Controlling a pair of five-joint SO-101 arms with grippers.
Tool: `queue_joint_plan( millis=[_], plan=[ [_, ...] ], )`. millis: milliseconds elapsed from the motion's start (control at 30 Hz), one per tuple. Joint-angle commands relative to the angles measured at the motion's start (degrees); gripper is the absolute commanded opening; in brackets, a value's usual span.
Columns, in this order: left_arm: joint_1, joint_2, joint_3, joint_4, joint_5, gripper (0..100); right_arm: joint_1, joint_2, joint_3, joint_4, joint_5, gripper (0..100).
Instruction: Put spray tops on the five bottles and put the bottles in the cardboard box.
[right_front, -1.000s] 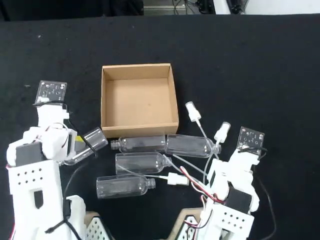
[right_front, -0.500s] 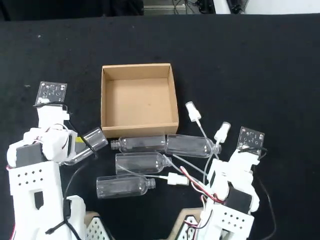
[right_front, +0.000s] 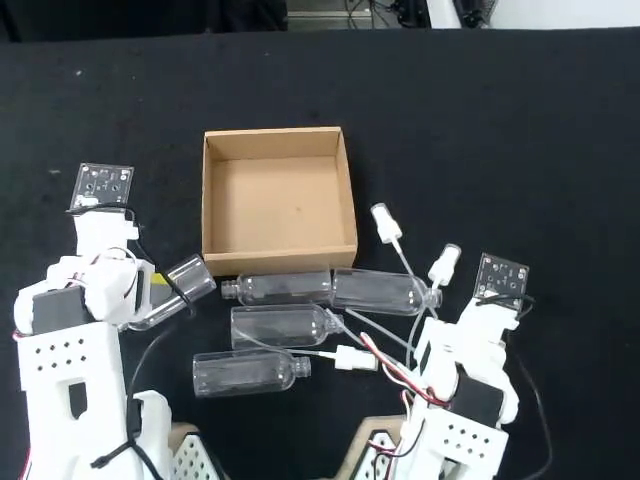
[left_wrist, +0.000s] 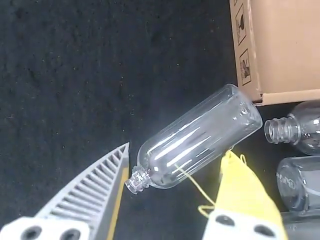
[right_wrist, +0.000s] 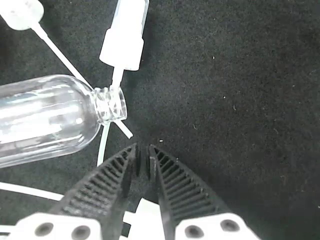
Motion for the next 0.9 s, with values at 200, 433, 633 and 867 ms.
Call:
queue_joint_plan(
  millis=[200,433,633,867],
  plan=[
    [-0.7,-1.6,-1.3,-0.9,0.4,19,1.1,-4.4,-0.2,0.4,0.5,1.2],
    [-0.7,-1.6,-1.3,-0.9,0.4,19,1.1,-4.4,-0.2,0.4,0.5,1.2],
    [-0.7,-1.6,0.0,-1.1,0.1,19,1.1,-4.4,-0.2,0.4,0.5,1.2],
    [-0.3,-1.6,-0.2,-1.1,0.1,19,1.1,-4.4,-0.2,0.4,0.5,1.2]
  ],
)
